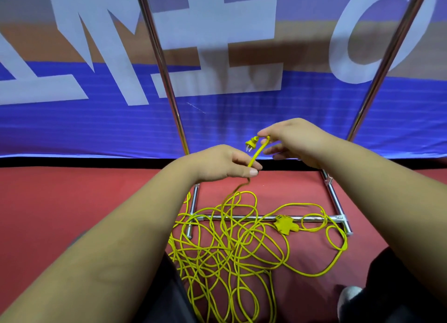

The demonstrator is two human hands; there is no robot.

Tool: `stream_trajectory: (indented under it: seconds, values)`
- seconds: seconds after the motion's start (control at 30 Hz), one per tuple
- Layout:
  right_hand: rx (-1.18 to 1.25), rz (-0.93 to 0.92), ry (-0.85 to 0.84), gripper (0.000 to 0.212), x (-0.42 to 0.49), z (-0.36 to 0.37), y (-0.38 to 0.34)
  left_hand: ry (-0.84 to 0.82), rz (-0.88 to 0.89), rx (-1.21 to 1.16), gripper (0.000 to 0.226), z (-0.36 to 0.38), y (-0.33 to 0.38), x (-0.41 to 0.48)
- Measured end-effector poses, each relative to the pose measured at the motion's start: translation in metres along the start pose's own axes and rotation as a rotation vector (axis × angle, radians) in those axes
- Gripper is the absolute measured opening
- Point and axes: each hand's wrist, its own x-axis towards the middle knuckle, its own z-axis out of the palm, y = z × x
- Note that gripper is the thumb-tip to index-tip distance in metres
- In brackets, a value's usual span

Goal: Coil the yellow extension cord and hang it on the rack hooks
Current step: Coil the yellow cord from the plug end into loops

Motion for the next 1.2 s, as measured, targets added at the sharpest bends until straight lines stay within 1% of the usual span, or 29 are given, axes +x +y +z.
stream_trajectory:
  seconds: [0.03, 0.07, 0.1, 0.13, 0.2, 0.23, 0.27, 0.3, 0.33, 0.37, 0.4, 0.43, 0.47, 0.53, 0.57, 0.6, 0.67, 0.7, 0.73, 0.8, 0.87, 0.9, 0.93, 1.0, 1.07, 1.1, 1.17, 1.2]
  values:
    - [0.029, -0.028, -0.032, 0.016, 0.0, 0.0, 0.0, 0.005, -0.025, -0.019, 0.032, -0.001, 0.0, 0.001]
    - [0.005, -0.061, -0.059, 0.016, 0.0, 0.0, 0.001, 0.045, -0.045, -0.075, 0.033, -0.001, 0.0, 0.001]
    - [-0.077, -0.097, -0.066, 0.017, 0.0, 0.001, 0.002, 0.122, -0.055, -0.092, 0.031, -0.002, 0.0, 0.001]
    - [-0.179, -0.129, -0.066, 0.019, -0.001, 0.003, 0.003, 0.254, -0.048, -0.036, 0.028, -0.004, -0.002, 0.004]
    - [-0.32, -0.184, -0.059, 0.023, -0.002, 0.006, 0.003, 0.569, -0.015, 0.186, 0.019, -0.009, -0.009, 0.01]
    - [-0.359, -0.213, -0.051, 0.026, -0.003, 0.008, 0.002, 0.632, 0.001, 0.226, 0.025, -0.011, -0.013, 0.011]
    - [-0.394, -0.246, -0.037, 0.029, -0.004, 0.008, 0.0, 0.611, 0.024, 0.215, 0.037, -0.012, -0.016, 0.011]
    - [-0.43, -0.274, -0.025, 0.031, -0.003, 0.009, -0.001, 0.552, 0.031, 0.198, 0.047, -0.013, -0.017, 0.012]
    - [-0.455, -0.294, -0.007, 0.032, -0.002, 0.009, 0.0, 0.491, 0.034, 0.188, 0.05, -0.012, -0.019, 0.013]
    - [-0.467, -0.302, 0.017, 0.032, -0.002, 0.009, 0.002, 0.423, 0.039, 0.167, 0.041, -0.011, -0.017, 0.011]
    - [-0.477, -0.304, 0.045, 0.031, -0.001, 0.01, 0.005, 0.357, 0.027, 0.103, 0.026, -0.01, -0.015, 0.011]
    - [-0.498, -0.311, 0.083, 0.029, 0.002, 0.01, 0.008, 0.301, 0.009, 0.011, 0.013, -0.008, -0.013, 0.011]
    - [-0.528, -0.321, 0.126, 0.025, 0.003, 0.011, 0.009, 0.264, 0.005, -0.077, 0.007, -0.005, -0.01, 0.01]
    - [-0.598, -0.28, 0.227, 0.011, 0.007, 0.011, 0.008, 0.256, 0.023, -0.183, 0.009, -0.001, -0.006, 0.008]
    - [-0.613, -0.203, 0.267, 0.009, 0.009, 0.012, 0.006, 0.267, 0.033, -0.22, 0.012, 0.001, -0.005, 0.008]
    - [-0.576, -0.086, 0.275, 0.018, 0.011, 0.012, 0.004, 0.271, 0.042, -0.263, 0.014, 0.004, -0.003, 0.008]
    - [-0.304, 0.147, 0.16, 0.04, 0.011, 0.013, 0.004, 0.256, 0.04, -0.341, 0.018, 0.01, 0.001, 0.009]
    - [-0.152, 0.204, 0.083, 0.045, 0.009, 0.014, 0.004, 0.237, 0.038, -0.361, 0.019, 0.012, 0.003, 0.01]
    - [-0.041, 0.218, 0.026, 0.045, 0.009, 0.014, 0.005, 0.209, 0.031, -0.368, 0.02, 0.016, 0.004, 0.011]
    - [0.075, 0.165, -0.004, 0.033, 0.013, 0.014, 0.009, 0.118, 0.012, -0.379, 0.021, 0.021, 0.004, 0.013]
    - [0.079, 0.061, 0.026, 0.013, 0.017, 0.014, 0.008, 0.047, -0.044, -0.357, 0.019, 0.023, 0.002, 0.013]
    - [0.077, 0.007, 0.022, 0.008, 0.017, 0.014, 0.006, 0.049, -0.086, -0.328, 0.018, 0.022, 0.0, 0.014]
    - [0.085, -0.037, 0.0, 0.008, 0.016, 0.014, 0.004, 0.09, -0.139, -0.274, 0.019, 0.021, -0.004, 0.017]
    - [0.108, -0.103, -0.034, 0.009, 0.013, 0.012, 0.001, 0.23, -0.274, -0.095, 0.027, 0.017, -0.016, 0.025]
    - [0.131, -0.158, -0.022, 0.012, 0.01, 0.01, -0.003, 0.345, -0.414, 0.017, 0.036, 0.014, -0.032, 0.031]
    - [0.148, -0.183, -0.017, 0.014, 0.009, 0.008, -0.005, 0.355, -0.451, 0.006, 0.039, 0.013, -0.039, 0.032]
    - [0.195, -0.231, -0.024, 0.018, 0.007, 0.006, -0.007, 0.267, -0.434, -0.123, 0.045, 0.012, -0.049, 0.033]
    - [0.214, -0.252, -0.026, 0.018, 0.007, 0.004, -0.008, 0.211, -0.401, -0.2, 0.039, 0.013, -0.052, 0.034]
